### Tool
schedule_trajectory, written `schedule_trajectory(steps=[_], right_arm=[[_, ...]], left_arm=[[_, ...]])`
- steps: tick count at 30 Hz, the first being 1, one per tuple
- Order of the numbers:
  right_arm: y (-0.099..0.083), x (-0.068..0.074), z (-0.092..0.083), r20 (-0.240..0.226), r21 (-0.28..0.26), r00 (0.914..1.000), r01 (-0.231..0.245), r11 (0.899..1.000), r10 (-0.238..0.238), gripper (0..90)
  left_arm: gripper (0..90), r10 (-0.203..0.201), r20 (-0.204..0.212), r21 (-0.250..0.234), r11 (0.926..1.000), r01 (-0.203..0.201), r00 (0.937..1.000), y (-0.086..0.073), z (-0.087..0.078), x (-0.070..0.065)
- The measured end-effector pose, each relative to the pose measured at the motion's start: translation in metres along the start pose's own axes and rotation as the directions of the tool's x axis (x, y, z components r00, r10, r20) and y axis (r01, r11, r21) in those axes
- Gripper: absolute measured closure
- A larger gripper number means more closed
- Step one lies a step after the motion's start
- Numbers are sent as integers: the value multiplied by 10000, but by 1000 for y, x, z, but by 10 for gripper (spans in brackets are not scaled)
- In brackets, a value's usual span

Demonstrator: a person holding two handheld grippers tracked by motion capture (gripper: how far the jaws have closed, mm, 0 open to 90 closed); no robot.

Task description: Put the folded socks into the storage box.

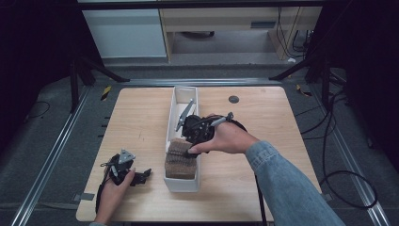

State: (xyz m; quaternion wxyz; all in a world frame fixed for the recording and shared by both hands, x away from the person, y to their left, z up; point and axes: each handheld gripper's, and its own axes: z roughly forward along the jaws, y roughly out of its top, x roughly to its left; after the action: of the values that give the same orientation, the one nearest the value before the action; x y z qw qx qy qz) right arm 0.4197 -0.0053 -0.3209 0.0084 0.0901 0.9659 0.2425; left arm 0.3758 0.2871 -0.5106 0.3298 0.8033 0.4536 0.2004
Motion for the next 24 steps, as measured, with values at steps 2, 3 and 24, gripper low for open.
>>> schedule_trajectory(steps=[2,3,24], right_arm=[[0,-2,-1,-18,-6,10000,11,10000,-11,500],[1,-3,-2,2,35,10000,44,10000,-44,541],[13,-21,-6,-150,-181,9999,55,9998,-58,900]], left_arm=[[0,6,1,4,10000,-6,10000,0,0,0],[0,11,1,6,10000,-11,10000,0,0,0],[0,-24,-8,-27,10000,24,10000,0,0,0]])
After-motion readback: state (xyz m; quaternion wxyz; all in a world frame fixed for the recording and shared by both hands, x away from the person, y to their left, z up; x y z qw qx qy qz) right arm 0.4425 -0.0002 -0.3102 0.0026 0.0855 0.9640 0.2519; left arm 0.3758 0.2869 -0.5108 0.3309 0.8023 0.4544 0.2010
